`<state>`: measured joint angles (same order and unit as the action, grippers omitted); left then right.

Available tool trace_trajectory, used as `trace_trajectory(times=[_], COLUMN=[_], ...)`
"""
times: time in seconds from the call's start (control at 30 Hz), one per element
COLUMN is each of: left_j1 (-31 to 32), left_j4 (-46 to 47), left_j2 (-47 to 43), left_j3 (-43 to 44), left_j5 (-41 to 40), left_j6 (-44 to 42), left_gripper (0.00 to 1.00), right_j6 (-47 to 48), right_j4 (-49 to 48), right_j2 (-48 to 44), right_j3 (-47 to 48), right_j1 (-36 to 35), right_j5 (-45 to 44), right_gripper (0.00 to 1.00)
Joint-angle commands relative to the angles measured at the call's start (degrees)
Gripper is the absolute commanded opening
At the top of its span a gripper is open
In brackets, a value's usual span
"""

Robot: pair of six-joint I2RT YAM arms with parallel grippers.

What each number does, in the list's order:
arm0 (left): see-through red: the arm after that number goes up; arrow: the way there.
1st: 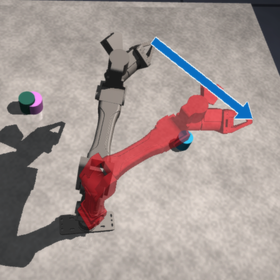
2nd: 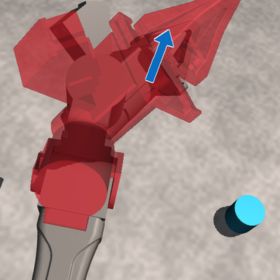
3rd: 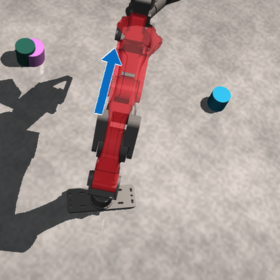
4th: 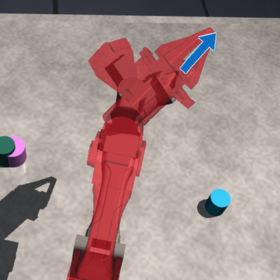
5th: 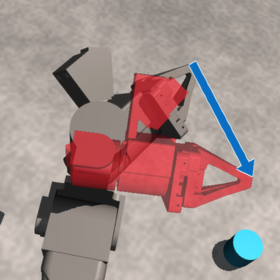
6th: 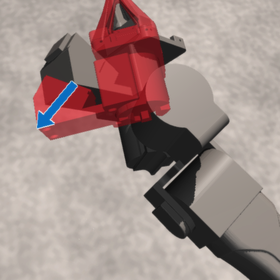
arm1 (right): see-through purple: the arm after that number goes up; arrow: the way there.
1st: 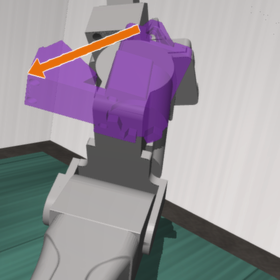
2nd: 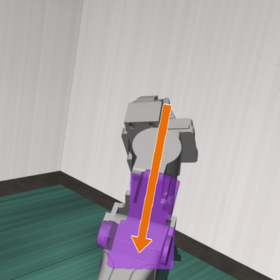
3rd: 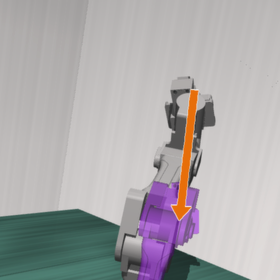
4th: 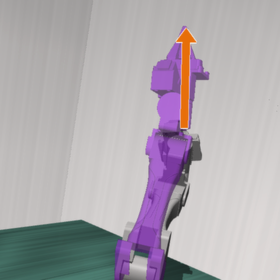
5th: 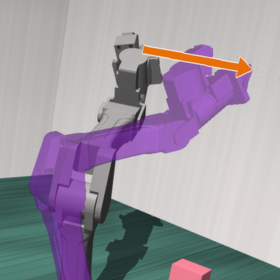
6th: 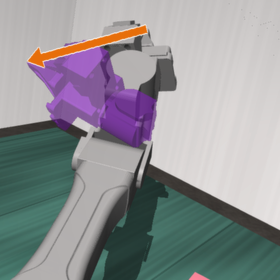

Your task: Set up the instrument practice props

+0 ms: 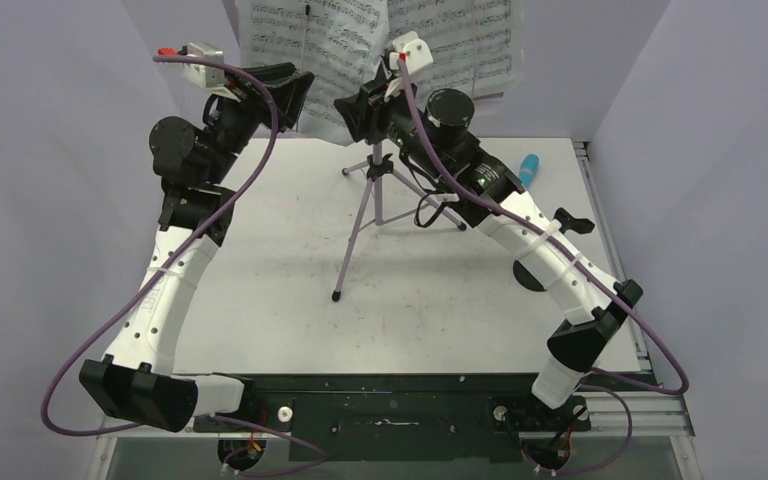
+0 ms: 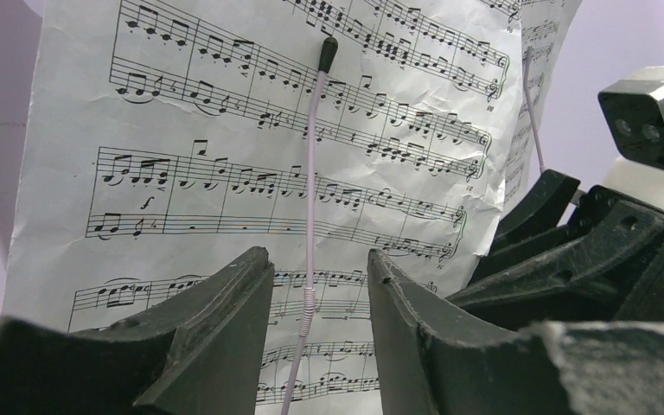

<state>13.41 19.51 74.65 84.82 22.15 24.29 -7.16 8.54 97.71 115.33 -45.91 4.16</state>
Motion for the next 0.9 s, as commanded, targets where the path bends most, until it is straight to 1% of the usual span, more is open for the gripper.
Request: trace_trajectory(times=[0.0,0.17,0.37,0.47,0.5,0.73,0.77,0.87], left_j1=[0.03,-0.03,0.04,-0.01,0.03,-0.03,0.02,0.04], left_j4=[1.86,-0.12,-0.38,-2.26,-2.51,-1.89,-1.82,-1.58], left_j2=[-1.62,-1.26,-1.01,-0.82,-0.87,-0.24,-0.09,-0.12], left_j3=[0.14,0.37,0.23,0.69,0.59,0.52,0.59,0.7], left_j5=[-1.1,-0.92,-0.59,-0.85,-1.21,-0.05,0.08,0.34], left_j6=[-0.71,-0.74,-0.48,-1.4,-1.65,-0.78,-0.67,-0.61], left_gripper=[0.42,0.39,0.35,0.32,0.3,0.02,0.0,0.0], right_j6=[-1.12,-1.54,-0.81,0.06,0.36,2.44,2.82,4.0], right_j4=[-1.86,-1.74,-1.12,-0.97,-0.89,0.96,1.2,2.08], right_j2=[-4.85,-6.1,-6.13,-6.21,-6.22,-5.13,-4.97,-4.41], right_j3=[-3.15,-5.41,-4.76,-4.13,-3.88,-0.57,-0.16,1.43], right_j1=[-0.58,-0.59,-0.59,-0.58,-0.58,-0.58,-0.66,-0.58], right_j5=[-1.39,-1.65,-2.81,-3.13,-3.25,-3.9,-3.9,-3.9], right_gripper=[0.35,0.25,0.14,0.08,0.07,0.05,0.05,0.05])
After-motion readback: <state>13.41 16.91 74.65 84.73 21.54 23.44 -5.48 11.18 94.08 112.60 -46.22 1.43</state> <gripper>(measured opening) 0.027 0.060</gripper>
